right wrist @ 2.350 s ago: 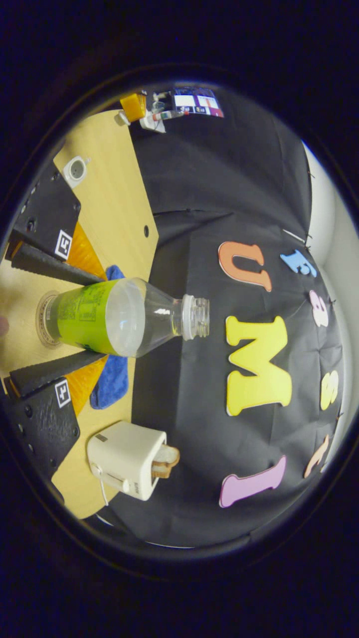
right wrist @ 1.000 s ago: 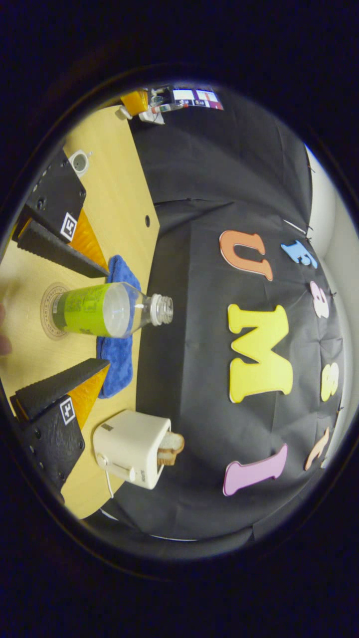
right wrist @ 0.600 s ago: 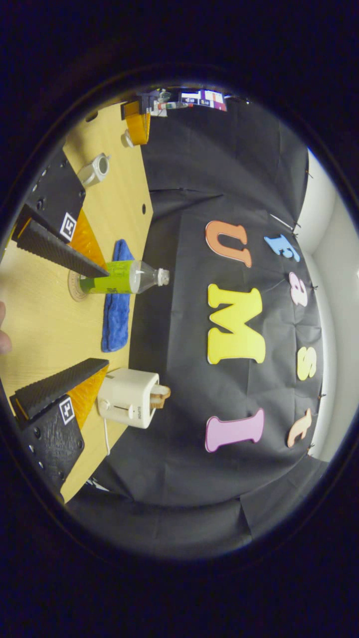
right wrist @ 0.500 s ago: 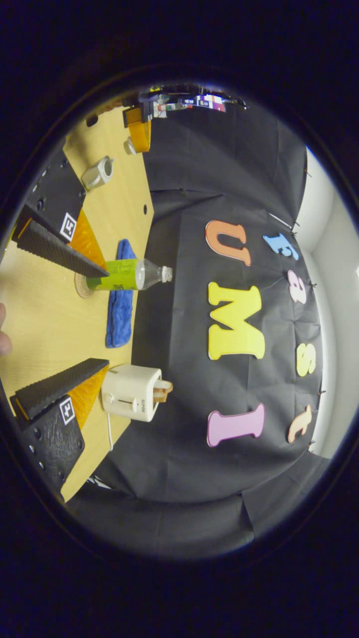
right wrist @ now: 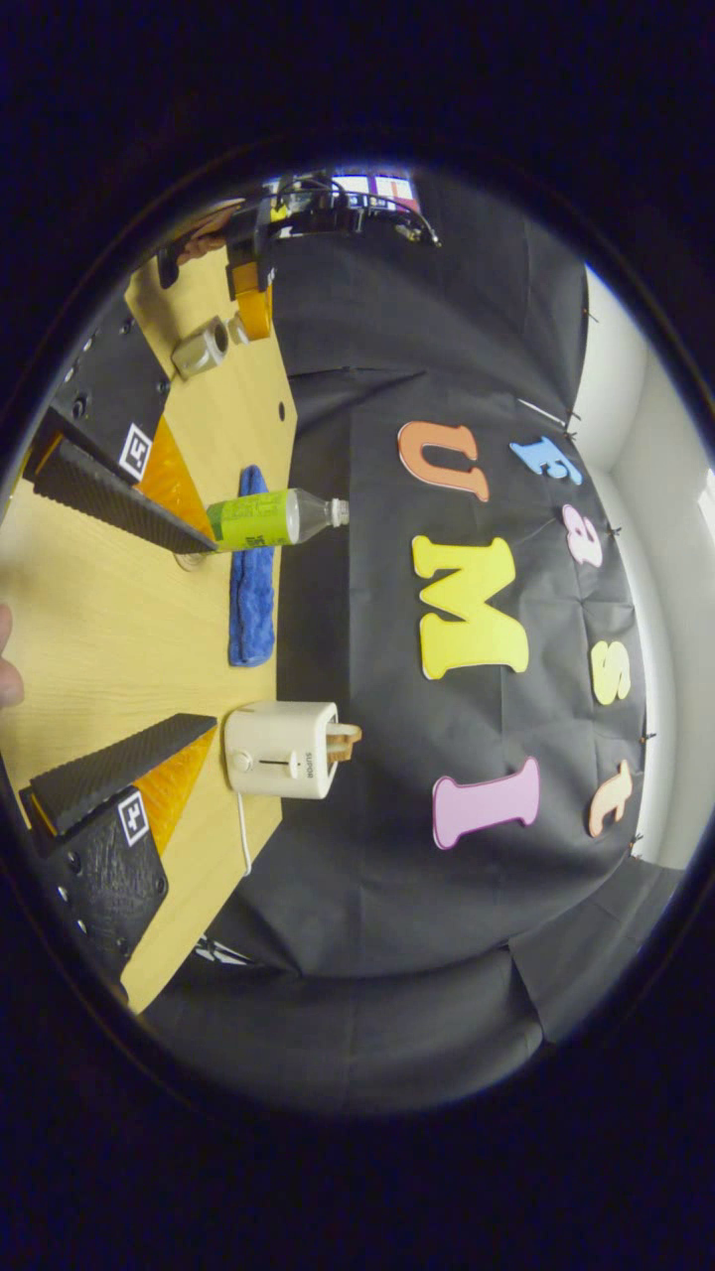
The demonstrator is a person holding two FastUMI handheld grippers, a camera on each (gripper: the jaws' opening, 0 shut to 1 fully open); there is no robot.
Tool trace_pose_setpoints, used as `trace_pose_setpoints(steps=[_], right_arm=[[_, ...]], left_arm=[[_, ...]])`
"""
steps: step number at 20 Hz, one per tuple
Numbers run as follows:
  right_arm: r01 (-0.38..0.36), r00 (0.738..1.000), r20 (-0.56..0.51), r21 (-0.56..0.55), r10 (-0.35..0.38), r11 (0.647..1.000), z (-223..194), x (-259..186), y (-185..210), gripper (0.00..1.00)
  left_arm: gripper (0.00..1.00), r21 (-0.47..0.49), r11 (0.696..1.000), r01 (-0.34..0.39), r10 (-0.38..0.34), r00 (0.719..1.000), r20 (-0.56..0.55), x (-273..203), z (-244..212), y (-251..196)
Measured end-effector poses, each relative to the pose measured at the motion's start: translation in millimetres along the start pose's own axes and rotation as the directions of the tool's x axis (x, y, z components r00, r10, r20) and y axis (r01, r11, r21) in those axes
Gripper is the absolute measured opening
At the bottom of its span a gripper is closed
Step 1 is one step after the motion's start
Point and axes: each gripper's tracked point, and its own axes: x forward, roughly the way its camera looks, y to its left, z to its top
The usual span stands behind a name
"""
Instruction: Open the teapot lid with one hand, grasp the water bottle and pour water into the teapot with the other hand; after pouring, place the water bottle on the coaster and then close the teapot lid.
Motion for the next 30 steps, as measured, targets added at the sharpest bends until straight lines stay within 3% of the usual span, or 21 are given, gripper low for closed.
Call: trace_pose_setpoints(steps=[10,13,14,15,16,17,19,21,30], right_arm=[[-0.007,1.0,-0.021,0.016,0.007,1.0,-11,2,-4,0.97],[-0.008,1.0,-0.017,0.021,0.008,1.0,-8,-1,-4,0.97],[-0.006,1.0,-0.011,0.015,0.006,1.0,-9,-2,-6,0.97],[-0.004,1.0,-0.005,0.012,0.004,1.0,-6,-3,-6,0.97],[-0.006,1.0,-0.001,0.013,0.006,1.0,-5,-5,-6,0.97],[-0.007,1.0,0.001,0.015,0.007,1.0,-4,-5,-5,0.97],[-0.005,1.0,0.005,0.013,0.005,1.0,-3,-7,-6,0.97],[-0.001,1.0,0.011,0.014,0.001,1.0,-2,-10,-8,0.97],[0.012,0.999,0.045,0.003,-0.012,1.0,6,-18,-11,0.97]], left_arm=[[0.04,0.009,1.0,-0.024,0.024,1.0,-0.011,3,-13,1],[0.08,0.013,0.999,-0.045,0.046,0.999,-0.012,1,-13,3],[0.11,0.02,0.998,-0.066,0.066,0.998,-0.011,0,-12,7],[0.32,0.024,0.997,-0.076,0.076,0.997,-0.01,-1,-12,10],[0.44,0.022,0.997,-0.074,0.074,0.997,-0.01,0,-12,8],[0.69,0.02,0.997,-0.069,0.069,0.998,-0.011,1,-11,6],[0.92,0.022,0.997,-0.074,0.074,0.997,-0.001,-3,-7,6],[0.96,0.031,0.997,-0.076,0.076,0.997,0.021,-7,0,5],[0.97,0.043,0.992,-0.121,0.115,0.986,0.122,-33,39,14]])
